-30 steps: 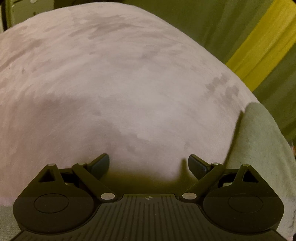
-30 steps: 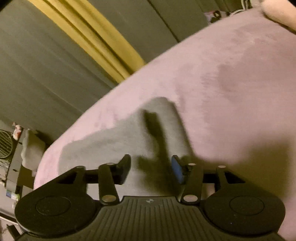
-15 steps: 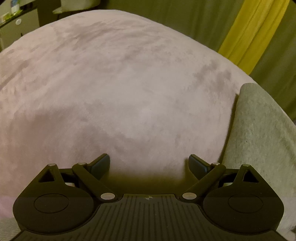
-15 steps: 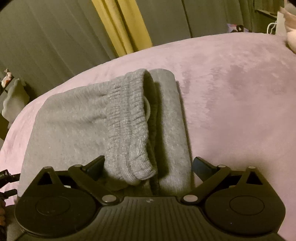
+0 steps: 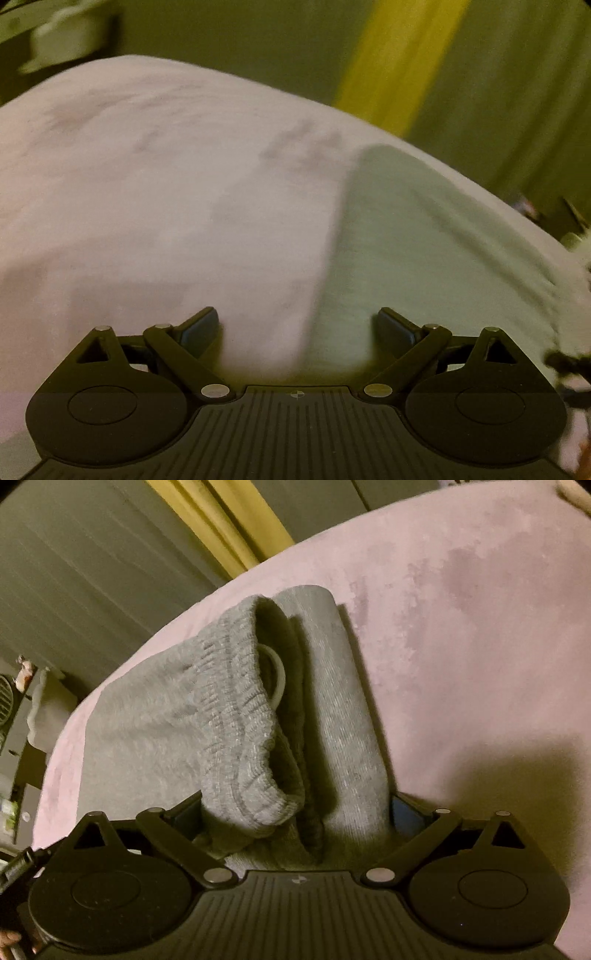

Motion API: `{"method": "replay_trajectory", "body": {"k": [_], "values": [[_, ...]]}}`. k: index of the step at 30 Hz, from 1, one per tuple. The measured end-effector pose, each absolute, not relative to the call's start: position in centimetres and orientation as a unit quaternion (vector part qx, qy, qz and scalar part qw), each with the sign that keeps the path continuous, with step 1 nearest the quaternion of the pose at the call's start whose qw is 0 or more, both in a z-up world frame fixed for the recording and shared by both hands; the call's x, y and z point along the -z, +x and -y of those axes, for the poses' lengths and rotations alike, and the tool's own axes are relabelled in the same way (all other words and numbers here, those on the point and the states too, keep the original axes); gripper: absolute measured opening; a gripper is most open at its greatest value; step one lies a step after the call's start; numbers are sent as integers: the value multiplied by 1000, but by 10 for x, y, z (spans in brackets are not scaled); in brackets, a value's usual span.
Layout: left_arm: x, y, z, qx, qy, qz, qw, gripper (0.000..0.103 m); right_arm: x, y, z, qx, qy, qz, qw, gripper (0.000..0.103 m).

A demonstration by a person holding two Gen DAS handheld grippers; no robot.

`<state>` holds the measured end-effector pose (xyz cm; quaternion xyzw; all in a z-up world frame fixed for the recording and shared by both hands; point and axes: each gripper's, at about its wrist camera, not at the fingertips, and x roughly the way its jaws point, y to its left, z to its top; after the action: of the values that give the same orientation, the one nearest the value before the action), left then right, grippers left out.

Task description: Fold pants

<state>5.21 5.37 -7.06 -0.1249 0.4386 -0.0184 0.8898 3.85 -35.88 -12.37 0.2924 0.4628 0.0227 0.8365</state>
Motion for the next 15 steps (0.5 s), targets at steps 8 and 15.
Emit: {"method": "replay_trajectory", "body": {"k": [8,15], "values": [[100,77,-41,103,-161,-498,846,97,134,45,367,-39,313,-467,826,99],[101,106,-60,128,-209,-516,821,97,142,58,382,-62,336,-485,805,99]]}}
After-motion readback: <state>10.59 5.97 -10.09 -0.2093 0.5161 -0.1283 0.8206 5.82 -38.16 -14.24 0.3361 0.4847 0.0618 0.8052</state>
